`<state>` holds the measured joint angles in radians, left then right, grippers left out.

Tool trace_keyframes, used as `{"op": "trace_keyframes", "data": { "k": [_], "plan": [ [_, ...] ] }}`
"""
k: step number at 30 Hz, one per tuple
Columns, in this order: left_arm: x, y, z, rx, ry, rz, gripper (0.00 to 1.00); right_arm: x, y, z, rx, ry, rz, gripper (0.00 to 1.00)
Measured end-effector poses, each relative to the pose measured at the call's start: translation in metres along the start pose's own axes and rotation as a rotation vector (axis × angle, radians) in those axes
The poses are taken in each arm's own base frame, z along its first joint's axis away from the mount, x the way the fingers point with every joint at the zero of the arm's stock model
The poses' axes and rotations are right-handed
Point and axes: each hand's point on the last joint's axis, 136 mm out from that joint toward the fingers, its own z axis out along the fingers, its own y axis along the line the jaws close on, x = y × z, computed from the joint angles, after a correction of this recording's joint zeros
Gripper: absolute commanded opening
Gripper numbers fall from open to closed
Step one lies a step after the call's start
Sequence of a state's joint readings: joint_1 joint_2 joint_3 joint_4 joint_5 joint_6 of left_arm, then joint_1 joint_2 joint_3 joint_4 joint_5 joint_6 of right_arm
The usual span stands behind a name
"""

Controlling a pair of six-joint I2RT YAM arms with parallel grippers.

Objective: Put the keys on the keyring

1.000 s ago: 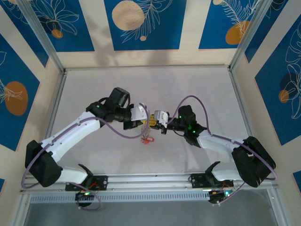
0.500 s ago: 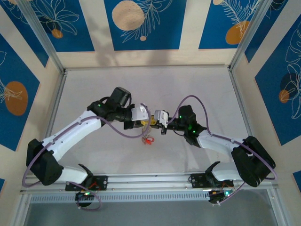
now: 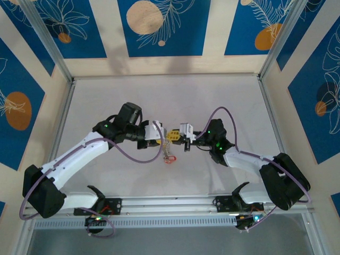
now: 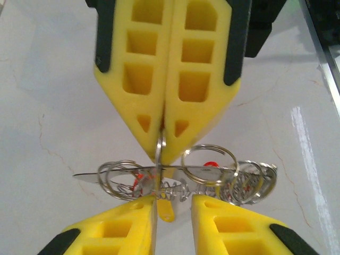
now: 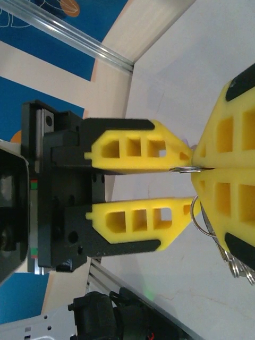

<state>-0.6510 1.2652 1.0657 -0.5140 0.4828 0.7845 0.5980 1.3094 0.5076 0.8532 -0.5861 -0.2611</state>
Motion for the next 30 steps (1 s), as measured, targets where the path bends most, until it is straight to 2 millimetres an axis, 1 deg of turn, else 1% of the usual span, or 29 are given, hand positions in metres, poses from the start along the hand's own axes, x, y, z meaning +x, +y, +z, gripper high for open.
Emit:
{"op": "trace_keyframes", "data": {
  "k": [4,7,18,19,22,25,28,30],
  "plan": [
    [-0.003,0.006,-0.001,-0.019,-0.019,0.005,0.24,0.001,0.002,0.0,-0.013,-0.001,0.002,0.0],
    [-0.004,0.009,-0.002,-0.023,-0.032,-0.008,0.23,0.0,0.003,0.0,-0.018,-0.002,0.002,0.0],
    [-0.009,-0.001,0.005,0.072,-0.084,-0.046,0.25,0.002,0.005,0.001,-0.03,-0.001,0.001,0.0],
    [-0.01,-0.002,0.005,0.079,-0.088,-0.047,0.24,0.002,0.005,0.001,-0.031,-0.001,0.0,0.0],
    [-0.01,-0.004,0.004,0.092,-0.091,-0.048,0.1,0.002,0.006,0.001,-0.034,0.0,-0.002,0.0],
    [-0.011,-0.006,0.003,0.102,-0.092,-0.05,0.08,0.002,0.006,0.001,-0.033,0.0,-0.001,0.0],
    [-0.011,-0.006,0.002,0.104,-0.089,-0.052,0.03,0.002,0.006,0.002,-0.034,0.001,0.0,0.0],
    [-0.011,-0.007,0.002,0.108,-0.092,-0.054,0.06,0.002,0.007,0.002,-0.036,0.0,0.0,0.0]
  ]
}}
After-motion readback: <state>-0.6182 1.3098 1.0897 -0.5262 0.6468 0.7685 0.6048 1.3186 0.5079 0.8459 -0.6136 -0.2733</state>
